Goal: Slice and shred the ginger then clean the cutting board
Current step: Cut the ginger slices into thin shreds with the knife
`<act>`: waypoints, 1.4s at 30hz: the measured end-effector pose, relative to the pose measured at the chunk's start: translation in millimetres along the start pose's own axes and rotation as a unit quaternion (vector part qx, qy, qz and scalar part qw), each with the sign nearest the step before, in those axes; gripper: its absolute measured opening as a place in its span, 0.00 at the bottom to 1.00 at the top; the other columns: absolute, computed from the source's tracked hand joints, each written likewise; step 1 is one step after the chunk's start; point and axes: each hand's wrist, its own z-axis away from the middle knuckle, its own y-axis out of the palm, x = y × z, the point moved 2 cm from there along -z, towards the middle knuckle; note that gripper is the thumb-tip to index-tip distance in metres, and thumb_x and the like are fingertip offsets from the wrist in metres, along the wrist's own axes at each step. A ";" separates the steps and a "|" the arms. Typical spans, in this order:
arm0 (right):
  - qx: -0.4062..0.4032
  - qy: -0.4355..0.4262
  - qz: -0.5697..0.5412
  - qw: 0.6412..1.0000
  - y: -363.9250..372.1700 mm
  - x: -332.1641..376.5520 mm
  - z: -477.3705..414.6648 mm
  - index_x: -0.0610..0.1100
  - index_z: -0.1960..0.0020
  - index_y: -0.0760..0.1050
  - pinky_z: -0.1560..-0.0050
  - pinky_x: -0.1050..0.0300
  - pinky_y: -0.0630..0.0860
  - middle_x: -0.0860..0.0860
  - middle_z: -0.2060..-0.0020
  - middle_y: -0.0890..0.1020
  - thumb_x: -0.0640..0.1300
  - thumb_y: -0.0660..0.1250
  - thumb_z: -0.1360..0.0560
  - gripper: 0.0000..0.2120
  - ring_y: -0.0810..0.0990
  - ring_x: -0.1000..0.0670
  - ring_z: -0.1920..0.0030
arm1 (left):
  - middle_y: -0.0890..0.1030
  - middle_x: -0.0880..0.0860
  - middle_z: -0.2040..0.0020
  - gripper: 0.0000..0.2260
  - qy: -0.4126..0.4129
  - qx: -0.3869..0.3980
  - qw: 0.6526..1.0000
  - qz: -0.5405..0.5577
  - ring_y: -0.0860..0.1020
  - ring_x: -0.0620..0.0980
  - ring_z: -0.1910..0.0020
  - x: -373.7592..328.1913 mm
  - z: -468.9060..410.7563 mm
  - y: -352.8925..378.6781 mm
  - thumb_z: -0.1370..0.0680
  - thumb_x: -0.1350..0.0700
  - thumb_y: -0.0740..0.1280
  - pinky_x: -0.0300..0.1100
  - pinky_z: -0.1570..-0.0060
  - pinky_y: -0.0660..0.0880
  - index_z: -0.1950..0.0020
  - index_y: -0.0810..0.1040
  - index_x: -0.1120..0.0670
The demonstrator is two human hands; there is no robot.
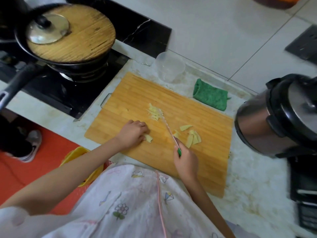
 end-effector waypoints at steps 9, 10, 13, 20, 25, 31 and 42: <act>0.054 0.053 -0.001 0.997 0.8 -11.5 3.4 0.51 0.35 0.76 0.77 0.65 0.55 0.58 0.78 0.67 0.43 0.60 0.21 0.15 0.63 0.57 0.79 | 0.77 0.50 0.54 0.11 -0.129 0.119 0.973 0.152 0.73 0.49 0.57 8.1 -14.7 -6.9 0.25 0.52 0.71 0.41 0.62 0.66 0.46 0.77 0.53; 0.059 0.060 -0.005 0.996 2.5 -11.3 3.9 0.51 0.36 0.76 0.77 0.64 0.56 0.57 0.77 0.68 0.44 0.60 0.21 0.15 0.64 0.57 0.79 | 0.76 0.49 0.57 0.10 -0.137 0.114 0.970 0.162 0.73 0.49 0.58 8.1 -13.2 -6.5 0.25 0.52 0.70 0.41 0.64 0.65 0.46 0.77 0.53; 0.067 0.089 -0.024 0.993 5.4 -9.4 5.3 0.49 0.44 0.79 0.77 0.63 0.57 0.54 0.77 0.70 0.45 0.60 0.21 0.10 0.65 0.55 0.78 | 0.74 0.48 0.64 0.07 -0.208 0.066 0.934 0.281 0.73 0.50 0.61 9.0 -12.1 -0.5 0.26 0.54 0.72 0.41 0.68 0.64 0.56 0.76 0.53; 0.071 0.149 -0.093 0.982 17.2 8.2 6.9 0.42 0.64 0.71 0.75 0.57 0.55 0.47 0.78 0.68 0.47 0.61 0.21 0.14 0.63 0.51 0.77 | 0.73 0.47 0.66 0.16 -0.266 -0.024 0.887 0.376 0.73 0.49 0.65 -10.4 -26.3 3.1 0.31 0.56 0.77 0.34 0.72 0.65 0.52 0.72 0.55; 0.084 0.183 -0.099 0.974 26.4 30.6 8.3 0.53 0.70 0.57 0.75 0.59 0.53 0.53 0.79 0.61 0.45 0.62 0.21 0.22 0.60 0.53 0.77 | 0.75 0.60 0.46 0.21 -0.186 -0.063 0.942 0.272 0.77 0.61 0.57 -14.6 -17.8 15.4 0.29 0.55 0.75 0.47 0.62 0.70 0.41 0.72 0.60; 0.084 0.222 -0.124 0.964 40.0 47.4 32.4 0.45 0.66 0.66 0.73 0.55 0.59 0.50 0.77 0.66 0.46 0.60 0.21 0.15 0.66 0.49 0.75 | 0.70 0.63 0.40 0.19 -0.131 -0.073 0.971 0.187 0.78 0.62 0.65 -10.2 0.1 18.9 0.26 0.54 0.71 0.43 0.70 0.66 0.41 0.73 0.63; 0.162 0.125 -0.069 0.976 23.1 59.8 19.3 0.45 0.44 0.74 0.59 0.48 0.74 0.44 0.59 0.81 0.44 0.57 0.21 0.10 0.79 0.40 0.57 | 0.72 0.50 0.44 0.11 0.033 -0.159 0.973 0.162 0.76 0.52 0.54 6.1 10.3 31.0 0.24 0.54 0.61 0.45 0.70 0.76 0.47 0.78 0.56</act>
